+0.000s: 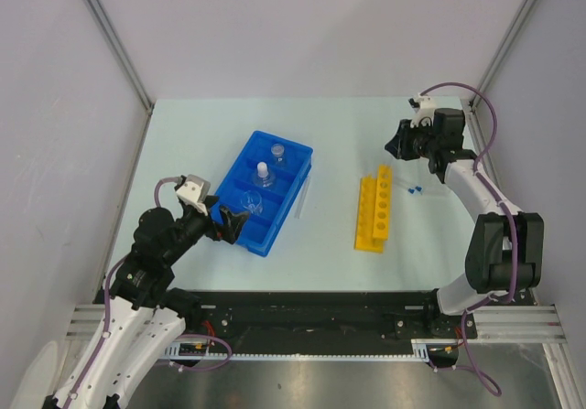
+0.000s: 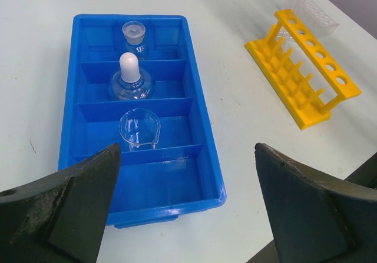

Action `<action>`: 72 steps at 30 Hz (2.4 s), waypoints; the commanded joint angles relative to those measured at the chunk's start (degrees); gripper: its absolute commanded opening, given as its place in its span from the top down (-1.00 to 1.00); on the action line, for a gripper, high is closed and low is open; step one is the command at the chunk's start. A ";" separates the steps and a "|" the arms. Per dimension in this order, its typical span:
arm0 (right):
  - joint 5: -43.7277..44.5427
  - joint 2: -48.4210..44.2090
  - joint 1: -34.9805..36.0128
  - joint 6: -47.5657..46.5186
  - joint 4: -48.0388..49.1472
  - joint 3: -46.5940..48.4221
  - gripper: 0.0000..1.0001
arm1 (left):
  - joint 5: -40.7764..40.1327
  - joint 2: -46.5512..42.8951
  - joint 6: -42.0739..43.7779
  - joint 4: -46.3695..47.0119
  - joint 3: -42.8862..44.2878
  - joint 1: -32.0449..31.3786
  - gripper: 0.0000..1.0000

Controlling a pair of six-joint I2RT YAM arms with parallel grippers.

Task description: Organize the chemistry lab equipment

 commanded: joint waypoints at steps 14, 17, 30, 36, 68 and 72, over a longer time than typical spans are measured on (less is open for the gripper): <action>3.48 -5.60 4.17 -7.50 1.25 -0.02 0.48 | 0.66 0.26 2.88 1.59 0.07 0.11 -1.00; 3.04 -6.48 4.35 -9.26 1.60 -1.07 0.47 | 0.66 0.26 2.79 1.59 0.07 0.20 -1.00; -0.56 -9.47 4.26 -13.04 2.66 -5.29 0.43 | 0.75 -0.01 2.88 1.68 -0.02 0.20 -0.99; -1.44 -10.44 3.47 -13.04 2.92 -6.00 0.43 | 0.75 -0.01 2.88 1.68 -0.02 0.20 -1.00; -12.24 -19.04 -1.10 -9.80 4.85 -7.75 -0.14 | 2.07 1.13 1.57 1.59 0.77 0.20 -0.99; -18.83 -21.25 -4.96 -7.51 4.07 -7.58 -0.29 | 4.87 4.38 -4.49 2.20 2.61 0.20 -1.00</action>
